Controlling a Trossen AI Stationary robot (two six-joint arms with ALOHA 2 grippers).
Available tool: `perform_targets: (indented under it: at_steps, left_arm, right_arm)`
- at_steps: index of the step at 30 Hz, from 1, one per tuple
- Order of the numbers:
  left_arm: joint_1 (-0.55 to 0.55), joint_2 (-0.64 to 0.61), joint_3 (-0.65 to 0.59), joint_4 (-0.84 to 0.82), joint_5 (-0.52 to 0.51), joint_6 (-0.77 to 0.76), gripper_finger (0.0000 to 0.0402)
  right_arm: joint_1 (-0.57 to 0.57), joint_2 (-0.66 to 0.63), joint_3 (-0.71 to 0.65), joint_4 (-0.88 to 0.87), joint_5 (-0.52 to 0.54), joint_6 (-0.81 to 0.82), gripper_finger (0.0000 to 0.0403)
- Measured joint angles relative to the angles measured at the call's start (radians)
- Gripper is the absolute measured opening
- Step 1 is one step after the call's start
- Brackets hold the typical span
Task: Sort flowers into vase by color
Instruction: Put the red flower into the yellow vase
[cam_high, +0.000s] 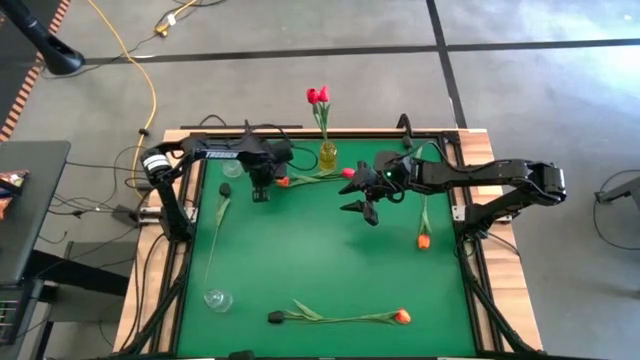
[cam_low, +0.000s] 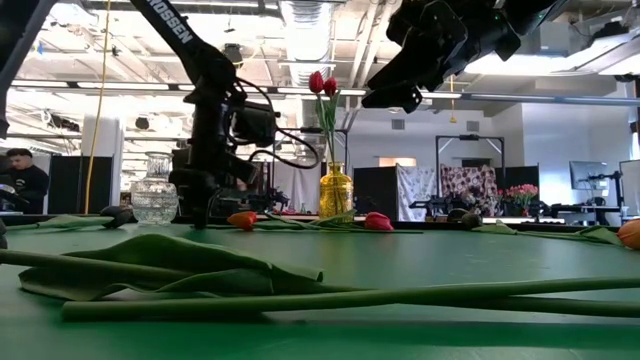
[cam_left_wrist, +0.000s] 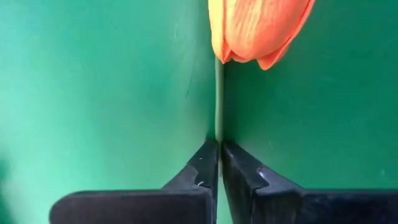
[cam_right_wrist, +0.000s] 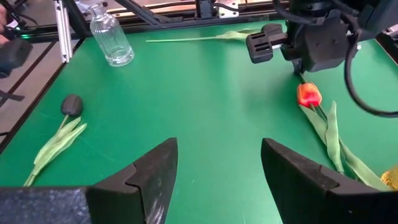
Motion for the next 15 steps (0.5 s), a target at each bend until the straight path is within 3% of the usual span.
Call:
perform_targets:
  at_steps: [15]
  left_arm:
    - [-0.085, -0.188, 0.140, -0.120, -0.095, 0.001, 0.0000]
  right_arm:
    - [-0.001, 0.000, 0.000, 0.009, 0.021, 0.019, 0.0259]
